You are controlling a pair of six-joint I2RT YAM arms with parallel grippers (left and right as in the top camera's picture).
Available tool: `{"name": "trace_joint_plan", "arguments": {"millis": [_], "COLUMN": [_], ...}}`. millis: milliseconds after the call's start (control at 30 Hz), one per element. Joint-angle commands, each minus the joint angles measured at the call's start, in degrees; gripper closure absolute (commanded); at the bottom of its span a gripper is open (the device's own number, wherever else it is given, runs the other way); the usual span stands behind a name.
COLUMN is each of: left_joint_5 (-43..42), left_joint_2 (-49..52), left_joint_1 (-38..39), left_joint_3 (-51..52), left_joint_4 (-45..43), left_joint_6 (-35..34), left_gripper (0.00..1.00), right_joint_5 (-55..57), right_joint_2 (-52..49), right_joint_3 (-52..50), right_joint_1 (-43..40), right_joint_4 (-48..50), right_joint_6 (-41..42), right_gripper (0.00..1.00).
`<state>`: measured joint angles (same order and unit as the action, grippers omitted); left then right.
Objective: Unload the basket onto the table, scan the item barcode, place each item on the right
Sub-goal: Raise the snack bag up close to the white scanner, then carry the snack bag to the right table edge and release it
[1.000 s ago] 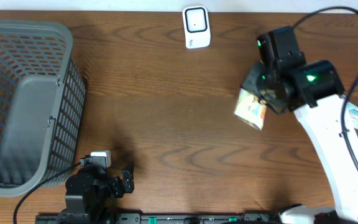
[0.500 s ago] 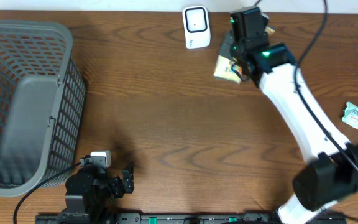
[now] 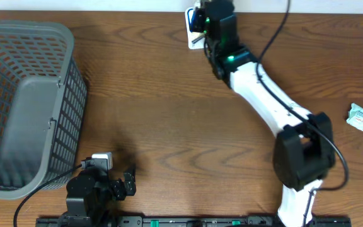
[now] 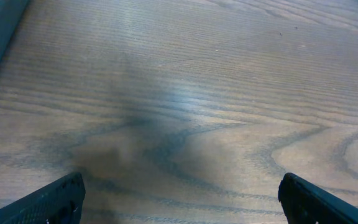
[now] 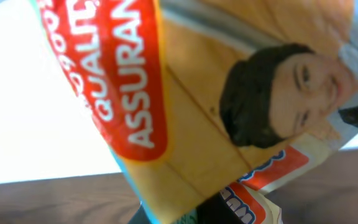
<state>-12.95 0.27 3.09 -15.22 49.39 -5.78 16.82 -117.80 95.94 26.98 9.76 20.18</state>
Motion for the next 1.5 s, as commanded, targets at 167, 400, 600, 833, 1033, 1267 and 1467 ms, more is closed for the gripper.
{"name": "trace_joint_plan", "arguments": {"millis": [167,400,600,833,1033,1267,1467], "left_joint_5": [0.57,0.57,0.57,0.57,0.57,0.57,0.57], "left_joint_2": [-0.04,-0.04,-0.04,-0.04,-0.04,-0.04,-0.04], "left_joint_1": [-0.02,-0.02,-0.02,-0.02,-0.02,-0.02,-0.02], "left_joint_3": [0.28,0.28,0.28,0.28,0.28,0.28,0.28], "left_joint_4": [1.57,1.57,1.57,1.57,1.57,1.57,1.57], "left_joint_6": [0.11,0.11,0.11,0.11,0.09,0.11,0.11], "left_gripper": [0.01,0.01,0.01,0.01,0.01,0.01,0.01], "right_joint_5": [2.62,5.4,7.32,9.22,12.72,23.67,18.71], "right_joint_2": [-16.92,-27.15,-28.59,-25.51,-19.02,-16.15,-16.63], "right_joint_3": [19.89,36.59,37.57,41.55,43.58,43.54,40.39], "right_joint_1": [0.5,0.5,0.04,-0.15,-1.97,-9.68,-22.75], "right_joint_4": [-2.99,-11.93,-15.5,-27.52,-47.08,-66.23,-73.24], "right_joint_6": [-8.83,-10.64,-9.77,-9.79,-9.75,-8.24,-4.33], "right_gripper": [0.99,0.99,0.99,0.99,0.99,0.99,0.99]}}
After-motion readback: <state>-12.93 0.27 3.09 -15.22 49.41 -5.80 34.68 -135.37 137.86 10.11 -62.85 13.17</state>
